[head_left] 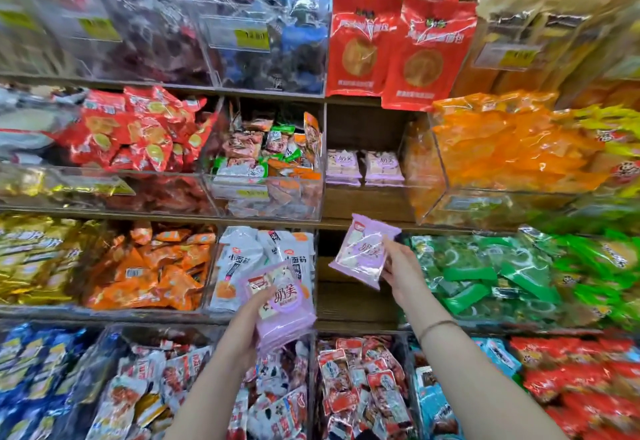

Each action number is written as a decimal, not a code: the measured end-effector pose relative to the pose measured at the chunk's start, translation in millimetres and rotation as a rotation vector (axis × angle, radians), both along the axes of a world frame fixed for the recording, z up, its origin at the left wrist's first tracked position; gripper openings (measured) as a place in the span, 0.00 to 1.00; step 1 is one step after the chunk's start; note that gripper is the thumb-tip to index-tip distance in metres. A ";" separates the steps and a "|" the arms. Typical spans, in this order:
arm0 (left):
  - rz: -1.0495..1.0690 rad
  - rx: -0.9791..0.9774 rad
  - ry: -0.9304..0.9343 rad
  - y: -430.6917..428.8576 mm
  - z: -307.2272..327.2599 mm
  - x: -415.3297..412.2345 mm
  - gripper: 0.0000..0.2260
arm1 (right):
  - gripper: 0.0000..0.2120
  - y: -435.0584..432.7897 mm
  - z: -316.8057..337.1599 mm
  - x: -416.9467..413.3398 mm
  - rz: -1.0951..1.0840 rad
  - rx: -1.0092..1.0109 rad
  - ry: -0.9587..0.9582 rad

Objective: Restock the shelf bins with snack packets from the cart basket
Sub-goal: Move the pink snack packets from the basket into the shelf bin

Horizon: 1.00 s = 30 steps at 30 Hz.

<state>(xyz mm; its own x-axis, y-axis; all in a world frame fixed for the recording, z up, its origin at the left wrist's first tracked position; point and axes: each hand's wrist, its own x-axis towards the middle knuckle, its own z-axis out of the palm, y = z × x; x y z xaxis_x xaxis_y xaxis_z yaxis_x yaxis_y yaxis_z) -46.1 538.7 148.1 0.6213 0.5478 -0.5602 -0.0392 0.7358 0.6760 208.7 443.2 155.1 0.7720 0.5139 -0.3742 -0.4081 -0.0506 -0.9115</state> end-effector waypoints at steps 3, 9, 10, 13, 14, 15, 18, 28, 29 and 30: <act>-0.020 0.001 -0.032 7.0 3.0 -2.0 0.23 | 0.15 27.9 10.7 10.1 -0.080 -0.111 -0.064; 0.015 -0.041 -0.039 14.9 7.4 -13.1 0.25 | 0.21 89.4 26.2 37.0 -0.122 -0.212 -0.228; 0.021 -0.045 -0.041 15.9 7.6 -14.7 0.26 | 0.22 96.6 27.4 40.7 -0.126 -0.217 -0.274; 0.031 -0.034 -0.032 19.5 9.1 -17.0 0.30 | 0.13 109.9 30.7 48.7 0.015 -0.317 -0.418; 0.041 -0.038 -0.030 20.7 9.6 -16.8 0.31 | 0.12 111.9 30.1 50.9 0.092 -0.395 -0.473; 0.051 -0.047 -0.034 22.0 10.6 -15.6 0.32 | 0.16 113.5 29.0 54.6 0.176 -0.501 -0.562; 0.076 -0.064 -0.065 25.0 11.6 -8.6 0.30 | 0.24 113.7 26.6 61.5 0.379 -0.745 -0.835; 0.023 -0.002 -0.032 19.6 14.0 15.5 0.19 | 0.36 74.5 41.5 50.9 0.407 -0.389 -0.537; 0.018 0.001 -0.032 18.7 13.9 16.6 0.19 | 0.34 68.0 44.3 42.9 0.362 -0.372 -0.560; 0.014 0.001 -0.031 17.9 13.6 17.4 0.20 | 0.31 60.0 44.8 31.9 0.319 -0.345 -0.598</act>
<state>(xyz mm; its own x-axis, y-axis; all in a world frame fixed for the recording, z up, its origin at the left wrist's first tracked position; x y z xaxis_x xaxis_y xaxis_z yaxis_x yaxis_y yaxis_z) -28.7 556.6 161.8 0.6303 0.5572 -0.5406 -0.0703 0.7344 0.6751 240.7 503.2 199.9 0.7272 0.6761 -0.1183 0.2330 -0.4053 -0.8840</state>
